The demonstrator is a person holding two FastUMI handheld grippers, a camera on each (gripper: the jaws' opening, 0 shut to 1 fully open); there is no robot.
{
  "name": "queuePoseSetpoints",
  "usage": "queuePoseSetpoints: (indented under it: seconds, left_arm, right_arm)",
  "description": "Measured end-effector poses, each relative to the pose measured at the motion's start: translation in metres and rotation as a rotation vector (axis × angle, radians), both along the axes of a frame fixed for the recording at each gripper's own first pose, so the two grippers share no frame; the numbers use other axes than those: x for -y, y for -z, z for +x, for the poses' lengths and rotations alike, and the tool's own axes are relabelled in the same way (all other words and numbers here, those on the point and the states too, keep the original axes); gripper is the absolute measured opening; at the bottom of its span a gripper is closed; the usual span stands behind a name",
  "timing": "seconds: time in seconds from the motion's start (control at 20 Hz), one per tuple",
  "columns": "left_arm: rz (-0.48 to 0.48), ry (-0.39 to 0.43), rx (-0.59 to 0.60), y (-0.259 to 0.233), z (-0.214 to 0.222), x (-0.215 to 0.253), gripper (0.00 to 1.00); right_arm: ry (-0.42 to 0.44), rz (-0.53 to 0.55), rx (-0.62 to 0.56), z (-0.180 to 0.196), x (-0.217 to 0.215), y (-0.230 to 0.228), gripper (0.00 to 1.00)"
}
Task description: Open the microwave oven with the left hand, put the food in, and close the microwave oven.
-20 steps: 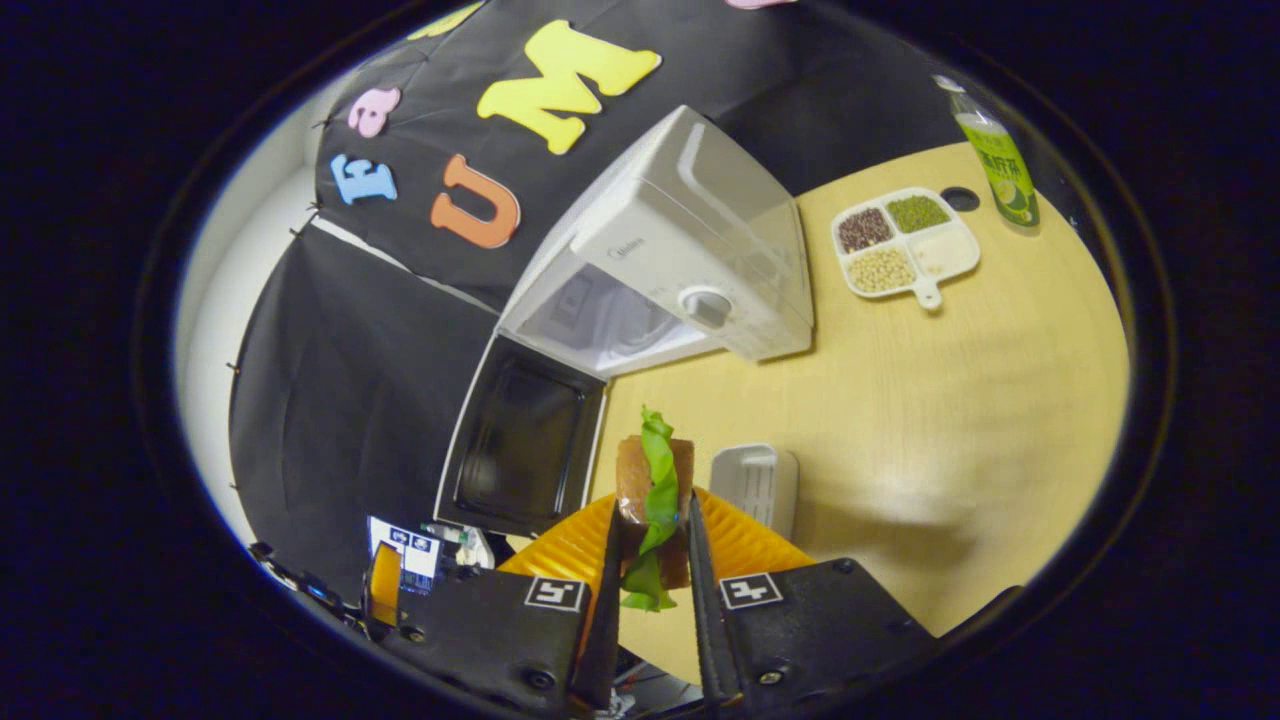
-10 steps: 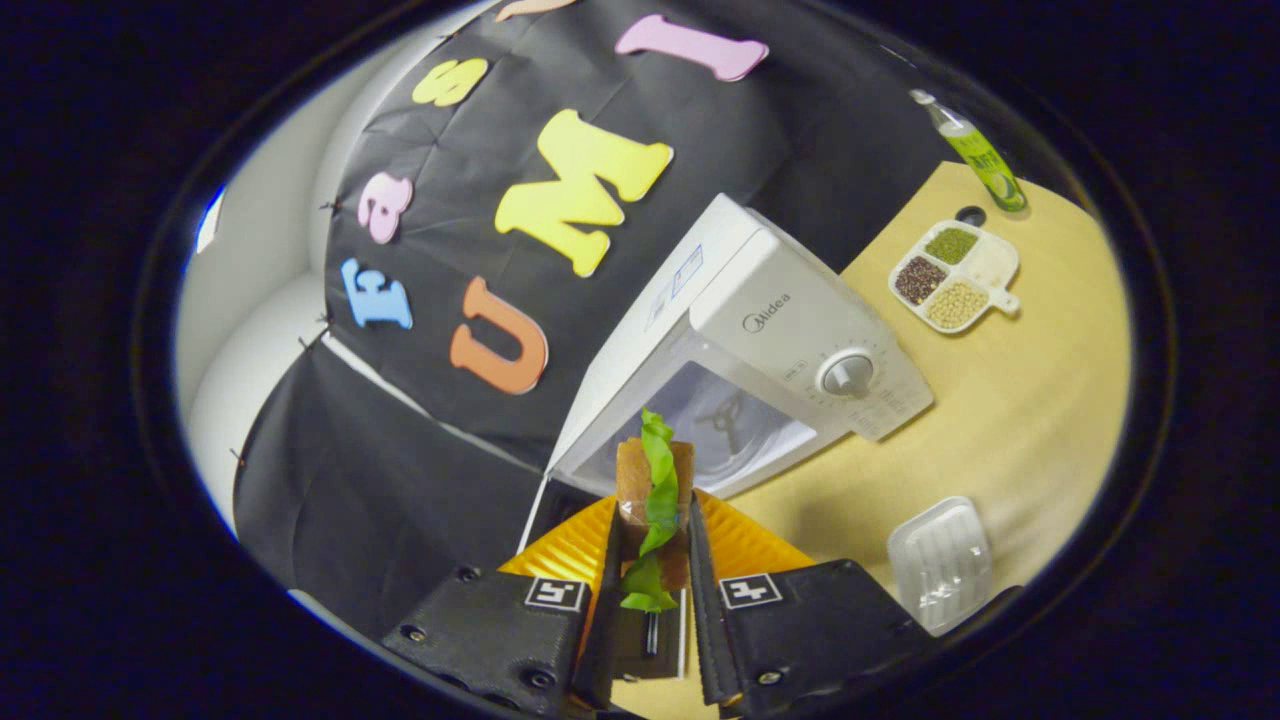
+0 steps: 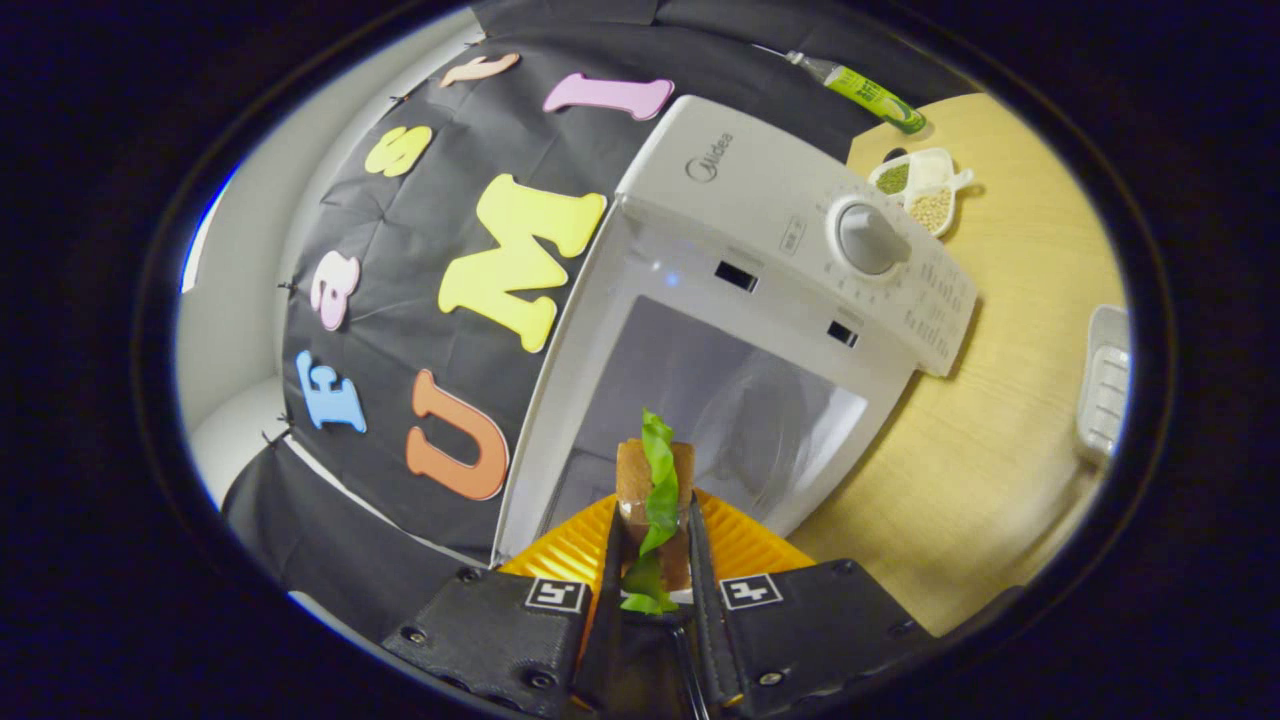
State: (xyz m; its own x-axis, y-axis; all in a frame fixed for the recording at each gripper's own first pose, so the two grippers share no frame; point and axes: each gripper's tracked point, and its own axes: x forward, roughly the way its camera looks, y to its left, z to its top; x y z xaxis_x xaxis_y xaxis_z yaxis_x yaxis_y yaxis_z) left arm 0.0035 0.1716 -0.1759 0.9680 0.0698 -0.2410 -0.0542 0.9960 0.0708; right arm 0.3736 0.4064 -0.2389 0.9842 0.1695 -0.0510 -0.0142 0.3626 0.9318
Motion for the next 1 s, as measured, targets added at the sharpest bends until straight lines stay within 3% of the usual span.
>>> queuePoseSetpoints:
  seconds: [0.5, 0.7, 0.75, 0.8, 0.85, 0.9, 0.95, 1.0]
  left_arm:
    - [-0.011, -0.038, -0.004, 0.012, 0.017, -0.033, 0.96]
    - [-0.015, -0.025, -0.006, 0.016, 0.024, -0.03, 0.96]
    - [-0.02, -0.023, -0.005, 0.016, 0.025, -0.029, 0.96]
    - [-0.023, -0.023, -0.008, 0.017, 0.026, -0.028, 0.96]
    - [-0.024, -0.022, -0.007, 0.018, 0.028, -0.027, 0.96]
    - [-0.023, -0.019, -0.009, 0.018, 0.028, -0.027, 0.96]
    - [-0.017, -0.017, -0.006, 0.017, 0.027, -0.025, 0.96]
    - [-0.011, -0.017, -0.006, 0.017, 0.027, -0.026, 0.96]
  right_arm:
    - [0.12, -0.082, -0.035, 0.069, -0.017, 0.034, 0.36]
    - [0.114, -0.218, -0.06, 0.079, -0.015, 0.051, 0.34]
    - [0.11, -0.261, -0.074, 0.079, -0.015, 0.056, 0.45]
    - [0.108, -0.307, -0.092, 0.078, -0.014, 0.061, 0.47]
    - [0.113, -0.363, -0.083, 0.079, -0.012, 0.06, 0.37]
    - [0.123, -0.416, -0.087, 0.077, -0.008, 0.059, 0.55]
    - [0.134, -0.467, -0.082, 0.075, -0.004, 0.057, 0.58]
    - [0.137, -0.492, -0.078, 0.074, -0.002, 0.055, 0.52]
